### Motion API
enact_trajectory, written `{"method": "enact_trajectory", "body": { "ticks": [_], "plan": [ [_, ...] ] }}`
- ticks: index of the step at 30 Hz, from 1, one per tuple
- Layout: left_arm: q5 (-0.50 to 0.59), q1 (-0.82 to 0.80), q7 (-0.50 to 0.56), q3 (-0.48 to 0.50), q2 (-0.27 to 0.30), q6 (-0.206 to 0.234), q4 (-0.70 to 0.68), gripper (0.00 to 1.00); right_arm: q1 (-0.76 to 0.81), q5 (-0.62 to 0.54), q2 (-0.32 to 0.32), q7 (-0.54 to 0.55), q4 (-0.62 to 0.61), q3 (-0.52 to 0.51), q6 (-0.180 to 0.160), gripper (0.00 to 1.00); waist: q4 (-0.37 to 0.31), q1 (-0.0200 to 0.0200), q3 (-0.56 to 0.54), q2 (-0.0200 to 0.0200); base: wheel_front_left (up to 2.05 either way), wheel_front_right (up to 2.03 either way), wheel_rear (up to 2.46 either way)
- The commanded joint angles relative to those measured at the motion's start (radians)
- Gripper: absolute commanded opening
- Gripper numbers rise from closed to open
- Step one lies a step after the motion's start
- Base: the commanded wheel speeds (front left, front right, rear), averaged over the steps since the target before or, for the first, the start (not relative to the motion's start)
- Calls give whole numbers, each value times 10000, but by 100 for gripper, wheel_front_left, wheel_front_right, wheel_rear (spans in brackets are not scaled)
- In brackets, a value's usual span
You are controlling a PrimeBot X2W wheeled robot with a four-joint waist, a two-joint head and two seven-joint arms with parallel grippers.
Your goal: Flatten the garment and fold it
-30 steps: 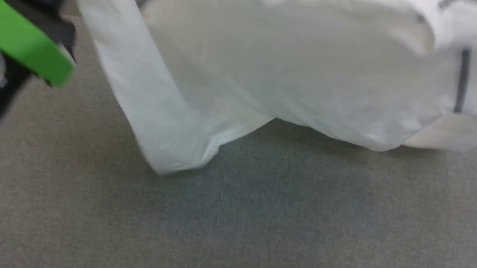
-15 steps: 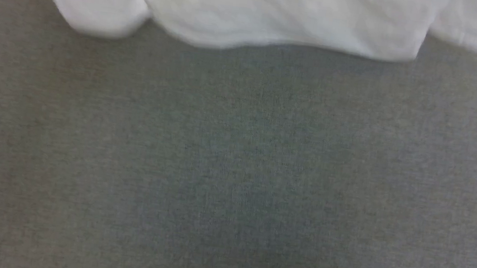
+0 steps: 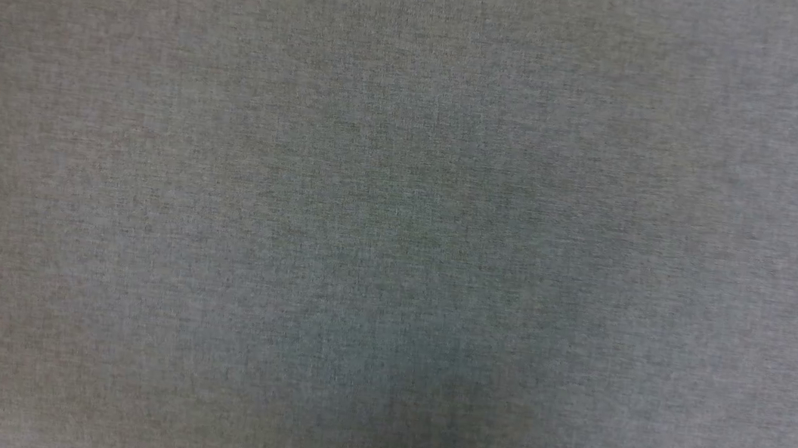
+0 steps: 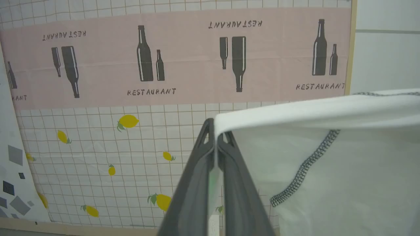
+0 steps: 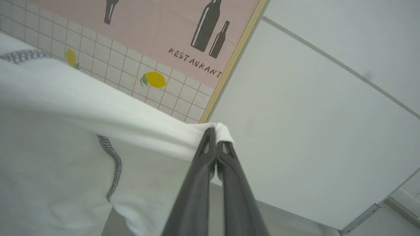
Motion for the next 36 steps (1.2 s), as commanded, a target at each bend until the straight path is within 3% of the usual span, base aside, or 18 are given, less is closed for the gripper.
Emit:
{"method": "enact_trajectory", "body": {
  "ticks": [1,7,12,17,21,24,28,32,36],
  "plan": [
    [-21,483,-4,29,142,11,363,0,474,164,-173,16,282,-129,-55,0,87,-4,63,0,0,0,0],
    [556,2380,74,-1233,160,-608,1565,0,2671,1028,-148,266,885,151,-55,0,206,-4,-517,0,0,0,0],
    [100,4118,529,-1732,-278,-837,2265,0,4892,1919,-128,441,711,157,-55,0,269,-4,-1404,0,0,0,0],
    [-466,6281,869,-2112,-489,-1060,1992,0,7554,2816,73,739,-401,-268,-55,0,303,-4,-2617,0,0,0,0],
    [-619,8136,1366,-2513,-238,-1056,1251,0,9839,3129,201,990,-1951,-924,-55,0,292,-4,-3556,0,0,0,0],
    [-743,9407,1564,-2631,-85,-784,471,0,11387,3122,508,1226,-3138,-1436,-55,0,277,-4,-4103,0,0,0,0],
    [-920,11134,1683,-2609,-4,-27,-738,0,13436,3070,1304,1468,-4569,-2317,-55,0,349,-4,-4628,0,0,0,0],
    [-1257,12547,1858,-2542,-59,622,-1827,0,15140,3029,1980,1750,-5445,-2896,-55,0,489,-4,-4990,0,0,0,0],
    [-1368,13549,2070,-2551,-5,1153,-2676,0,16381,2972,2264,1979,-5839,-3280,-55,0,616,-4,-5254,0,0,0,0]
  ]
}}
